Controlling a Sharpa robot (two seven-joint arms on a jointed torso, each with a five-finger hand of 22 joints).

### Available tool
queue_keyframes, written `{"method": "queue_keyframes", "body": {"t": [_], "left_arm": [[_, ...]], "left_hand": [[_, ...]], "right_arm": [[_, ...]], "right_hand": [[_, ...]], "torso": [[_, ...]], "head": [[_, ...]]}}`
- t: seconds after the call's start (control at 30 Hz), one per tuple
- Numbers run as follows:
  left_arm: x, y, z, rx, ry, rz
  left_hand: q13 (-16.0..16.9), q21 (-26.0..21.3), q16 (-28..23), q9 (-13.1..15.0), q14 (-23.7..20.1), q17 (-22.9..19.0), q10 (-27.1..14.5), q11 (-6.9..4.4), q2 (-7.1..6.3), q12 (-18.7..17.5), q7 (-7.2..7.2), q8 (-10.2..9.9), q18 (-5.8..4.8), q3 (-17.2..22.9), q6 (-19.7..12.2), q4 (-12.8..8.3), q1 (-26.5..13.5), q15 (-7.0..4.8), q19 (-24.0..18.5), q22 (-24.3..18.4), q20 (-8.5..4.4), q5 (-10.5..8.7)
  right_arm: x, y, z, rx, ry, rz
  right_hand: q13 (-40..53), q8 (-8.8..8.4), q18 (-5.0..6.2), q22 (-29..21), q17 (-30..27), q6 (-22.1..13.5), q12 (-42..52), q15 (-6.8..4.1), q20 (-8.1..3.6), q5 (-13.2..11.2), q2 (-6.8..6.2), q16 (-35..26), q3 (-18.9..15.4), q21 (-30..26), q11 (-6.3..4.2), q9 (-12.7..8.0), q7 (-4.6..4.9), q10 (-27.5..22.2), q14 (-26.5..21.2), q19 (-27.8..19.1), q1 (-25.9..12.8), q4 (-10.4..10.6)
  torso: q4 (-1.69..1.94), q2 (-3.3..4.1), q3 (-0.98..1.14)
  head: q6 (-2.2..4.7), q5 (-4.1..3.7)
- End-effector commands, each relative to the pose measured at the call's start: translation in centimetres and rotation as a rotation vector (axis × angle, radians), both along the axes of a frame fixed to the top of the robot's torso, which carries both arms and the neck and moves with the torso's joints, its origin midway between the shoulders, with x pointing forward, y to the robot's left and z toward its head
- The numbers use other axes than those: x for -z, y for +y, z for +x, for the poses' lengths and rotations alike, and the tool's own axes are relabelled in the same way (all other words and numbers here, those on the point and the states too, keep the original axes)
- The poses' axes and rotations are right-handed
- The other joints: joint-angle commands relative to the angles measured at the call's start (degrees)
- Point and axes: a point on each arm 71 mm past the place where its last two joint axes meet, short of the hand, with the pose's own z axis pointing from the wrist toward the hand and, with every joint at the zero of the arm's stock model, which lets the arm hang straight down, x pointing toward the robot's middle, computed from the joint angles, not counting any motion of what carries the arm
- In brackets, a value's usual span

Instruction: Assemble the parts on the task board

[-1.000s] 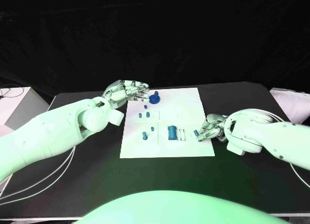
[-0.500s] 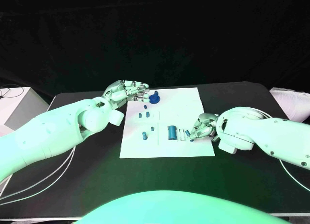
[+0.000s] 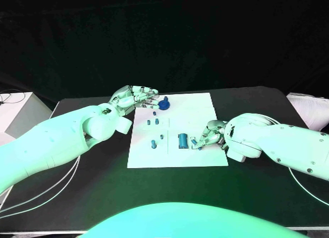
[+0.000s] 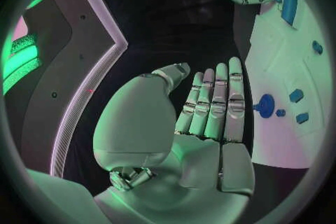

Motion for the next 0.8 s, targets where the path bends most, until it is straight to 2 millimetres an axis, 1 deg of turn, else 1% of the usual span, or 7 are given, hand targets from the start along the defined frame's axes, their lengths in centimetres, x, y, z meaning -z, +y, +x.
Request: {"method": "queue_keyframes", "body": {"t": [0.03,0.13,0.23,0.37,0.47,0.63,0.8], "left_arm": [[-0.08,-0.35,-0.1,0.024,-0.009,-0.007],[-0.09,-0.35,-0.1,0.024,-0.009,-0.007],[-0.09,-0.35,-0.11,0.025,-0.01,-0.007],[-0.1,-0.33,-0.11,0.024,-0.01,-0.007],[-0.1,-0.31,-0.11,0.024,-0.01,-0.006],[-0.11,-0.31,-0.12,0.025,-0.009,-0.006],[-0.1,-0.31,-0.12,0.025,-0.009,-0.006]], "left_hand": [[0.0,-0.3,-0.1,-0.1,-0.4,0.1,-0.3,0.02,0.37,-0.2,0.13,-0.2,0.22,0.2,-0.2,0.3,0.4,0.02,0.1,-0.1,0.29,0.3],[0.0,-0.3,-0.1,-0.1,-0.4,0.1,-0.3,0.02,0.37,-0.2,0.13,-0.2,0.22,0.2,-0.2,0.3,0.4,0.02,0.1,-0.1,0.29,0.3],[0.0,-0.3,-0.1,-0.1,-0.4,0.1,-0.3,0.02,0.37,-0.2,0.13,-0.2,0.22,0.2,-0.2,0.3,0.4,0.02,0.1,-0.1,0.29,0.3],[0.0,-0.3,-0.1,-0.1,-0.4,0.1,-0.3,0.02,0.37,-0.2,0.13,-0.2,0.22,0.2,-0.2,0.3,0.4,0.02,0.1,-0.1,0.29,0.3],[0.0,-0.3,-0.1,-0.1,-0.4,0.1,-0.3,0.02,0.37,-0.2,0.13,-0.2,0.22,0.2,-0.2,0.3,0.4,0.02,0.1,-0.1,0.29,0.3],[0.0,-0.3,-0.1,-0.1,-0.4,0.1,-0.3,0.02,0.37,-0.2,0.13,-0.2,0.22,0.2,-0.2,0.3,0.4,0.02,0.1,-0.1,0.29,0.3],[0.0,-0.3,-0.1,-0.1,-0.4,0.1,-0.3,0.02,0.37,-0.2,0.13,-0.2,0.22,0.2,-0.2,0.3,0.4,0.02,0.1,-0.1,0.29,0.3]], "right_arm": [[0.1,0.02,0.07,-0.001,0.001,-0.009],[0.13,0.05,0.15,0.0,0.0,-0.011],[0.15,0.06,0.23,0.004,-0.003,-0.011],[0.16,0.04,0.34,0.008,-0.008,-0.012],[0.13,0.06,0.44,0.012,-0.017,-0.013],[0.07,0.13,0.59,0.021,-0.033,-0.011],[0.01,0.48,0.5,0.019,-0.04,-0.004]], "right_hand": [[11.8,-0.32,-0.7,3.1,14.7,0.0,0.0,0.17,0.07,-0.2,0.1,0.2,-0.2,-0.3,0.27,0.0,0.52,3.3,5.9,2.8,-0.7,0.3],[11.8,-0.35,-0.69,3.1,14.7,0.1,0.1,0.18,0.09,-0.4,-0.01,0.2,-0.5,-0.4,0.27,0.0,0.52,3.3,5.9,2.8,-1.2,0.7],[11.7,-0.4,-0.67,3.1,14.6,0.1,0.0,0.2,0.1,-0.5,0.06,0.1,-0.7,-0.5,0.29,0.0,0.53,3.2,5.9,2.8,-1.8,1.2],[11.8,-0.44,-0.68,3.2,14.6,0.1,0.0,0.21,0.11,-0.7,0.19,0.1,-1.0,-0.5,0.3,0.0,0.55,3.3,5.9,2.8,-2.4,1.8],[11.7,-0.45,-0.67,3.1,14.6,0.1,0.0,0.21,0.11,-0.7,0.24,0.2,-1.0,-0.5,0.31,0.0,0.54,3.3,5.9,2.8,-2.5,1.9],[11.8,-0.41,-0.67,3.1,14.6,0.3,0.0,0.19,0.11,-0.6,0.77,0.1,-0.9,-0.5,0.25,0.1,0.47,3.3,5.8,2.8,-2.7,2.2],[11.8,-0.41,-0.67,3.1,14.6,0.3,0.1,0.19,0.11,-0.6,0.83,0.2,-0.9,-0.5,0.25,0.1,0.46,3.3,5.9,2.8,-2.7,2.2]], "torso": [[-0.09,-0.1,-0.02],[-0.11,-0.11,-0.04],[-0.13,-0.09,0.0],[-0.05,-0.1,-0.02],[-0.05,-0.1,-0.04],[-0.09,-0.07,0.0],[-0.11,-0.09,0.04]], "head": [[0.0,0.19],[0.0,0.18],[0.0,0.31],[0.0,0.23],[0.0,0.25],[0.0,0.32],[0.0,0.4]]}}
